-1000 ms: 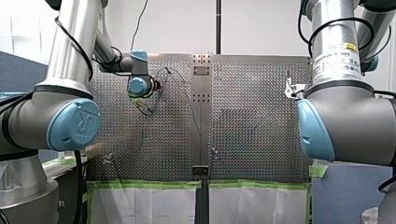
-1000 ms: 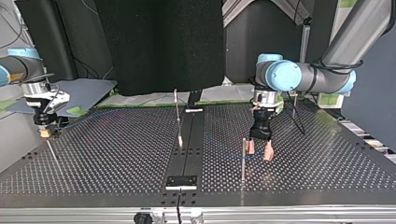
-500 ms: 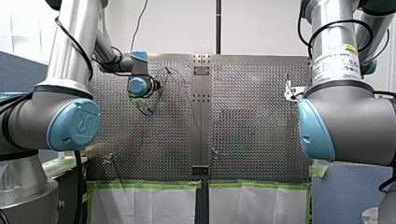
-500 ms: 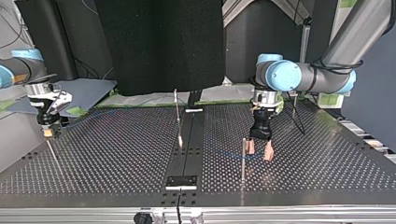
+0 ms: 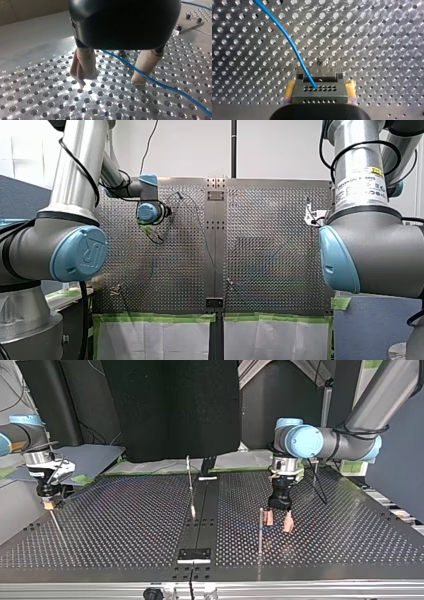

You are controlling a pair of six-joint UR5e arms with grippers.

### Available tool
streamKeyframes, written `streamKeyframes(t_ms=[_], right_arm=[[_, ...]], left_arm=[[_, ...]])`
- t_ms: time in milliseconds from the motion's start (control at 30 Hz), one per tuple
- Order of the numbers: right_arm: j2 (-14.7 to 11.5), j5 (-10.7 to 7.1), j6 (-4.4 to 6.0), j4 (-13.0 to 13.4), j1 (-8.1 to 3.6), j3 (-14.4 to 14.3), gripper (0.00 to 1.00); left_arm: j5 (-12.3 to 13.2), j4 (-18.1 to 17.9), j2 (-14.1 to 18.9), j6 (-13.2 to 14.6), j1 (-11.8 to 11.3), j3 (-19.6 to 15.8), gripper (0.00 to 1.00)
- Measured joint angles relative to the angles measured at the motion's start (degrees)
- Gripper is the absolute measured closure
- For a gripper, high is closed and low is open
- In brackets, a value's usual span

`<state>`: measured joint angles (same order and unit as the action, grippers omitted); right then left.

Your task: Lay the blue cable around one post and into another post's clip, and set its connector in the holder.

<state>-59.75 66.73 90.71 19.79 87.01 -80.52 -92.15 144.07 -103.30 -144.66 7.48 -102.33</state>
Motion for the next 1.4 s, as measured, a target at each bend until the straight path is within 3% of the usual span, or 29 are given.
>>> streamKeyframes(t_ms=[1100,1167,1200,1233,1300,1333,1367,1400], right_arm=[[0.1,-0.21,-0.42,0.1,0.22,0.2,1.00],[0.1,-0.16,-0.47,0.0,0.21,0.2,0.84],[0.1,-0.08,-0.49,0.0,0.20,0.2,0.84],[0.1,0.02,-0.50,0.0,0.19,0.2,0.70],[0.1,0.27,-0.51,0.0,0.17,0.2,0.64],[0.1,0.34,-0.51,0.0,0.17,0.2,0.45],[0.1,0.39,-0.51,0.0,0.17,0.2,0.33],[0.1,0.44,-0.52,0.0,0.18,0.2,0.33]], left_arm=[[0.0,0.1,0.0,0.0,0.0,0.0,0.00],[0.0,0.1,0.0,0.0,0.0,0.0,0.00],[0.0,0.1,0.0,0.0,0.0,0.0,0.00],[0.0,0.1,0.0,0.0,0.0,0.0,0.00],[0.0,0.1,0.0,0.0,0.0,0.1,0.00],[0.0,0.1,0.0,0.0,0.0,0.0,0.00],[0.0,0.0,0.0,0.0,-0.1,0.0,0.00],[0.0,0.0,0.0,0.0,-0.1,0.0,0.00]])
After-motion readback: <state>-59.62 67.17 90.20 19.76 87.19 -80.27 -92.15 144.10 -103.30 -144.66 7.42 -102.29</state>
